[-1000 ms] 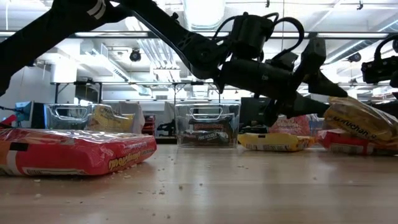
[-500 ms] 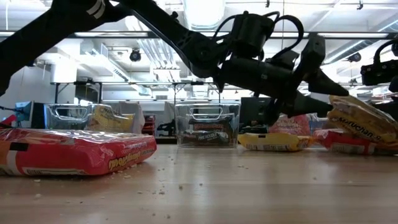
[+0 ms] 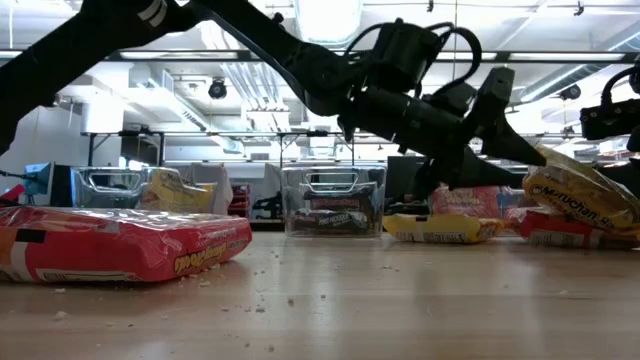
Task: Sort Maruchan noodles
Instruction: Put the yellow noodle pack into the left transparent bin
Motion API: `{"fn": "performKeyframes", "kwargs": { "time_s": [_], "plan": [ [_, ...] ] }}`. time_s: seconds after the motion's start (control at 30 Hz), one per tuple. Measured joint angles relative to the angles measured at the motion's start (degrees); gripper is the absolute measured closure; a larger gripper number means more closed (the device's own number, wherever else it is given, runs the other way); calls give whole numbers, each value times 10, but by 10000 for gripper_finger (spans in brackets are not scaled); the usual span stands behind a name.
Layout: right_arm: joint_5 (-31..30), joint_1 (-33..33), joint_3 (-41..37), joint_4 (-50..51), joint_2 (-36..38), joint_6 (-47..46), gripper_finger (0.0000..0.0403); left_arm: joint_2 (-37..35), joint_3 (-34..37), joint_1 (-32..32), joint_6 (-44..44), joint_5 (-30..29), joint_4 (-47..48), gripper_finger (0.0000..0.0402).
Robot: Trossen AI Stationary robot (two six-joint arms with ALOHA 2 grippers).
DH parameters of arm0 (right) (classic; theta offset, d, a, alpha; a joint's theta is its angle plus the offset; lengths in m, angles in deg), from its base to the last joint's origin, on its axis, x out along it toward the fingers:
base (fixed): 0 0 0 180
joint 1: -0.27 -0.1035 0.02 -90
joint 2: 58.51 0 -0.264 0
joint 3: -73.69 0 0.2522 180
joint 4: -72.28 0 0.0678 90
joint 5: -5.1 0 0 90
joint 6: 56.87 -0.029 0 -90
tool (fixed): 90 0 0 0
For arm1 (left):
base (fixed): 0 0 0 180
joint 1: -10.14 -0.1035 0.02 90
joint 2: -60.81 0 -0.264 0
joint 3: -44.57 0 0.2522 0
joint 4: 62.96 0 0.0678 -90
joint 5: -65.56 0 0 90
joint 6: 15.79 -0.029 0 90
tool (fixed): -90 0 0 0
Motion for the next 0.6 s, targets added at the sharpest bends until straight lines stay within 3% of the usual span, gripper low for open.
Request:
{"fn": "performKeyframes", "kwargs": {
  "time_s": [0.3,0.5,0.6],
  "plan": [
    [0,0,0,0,0,-1,242,0,0,-1,15,-17,-3,225],
    [0,0,0,0,0,-2,243,0,0,-1,5,-91,-2,225],
    [0,0,0,0,0,-1,243,0,0,-2,0,-91,-19,225]
  ]
}}
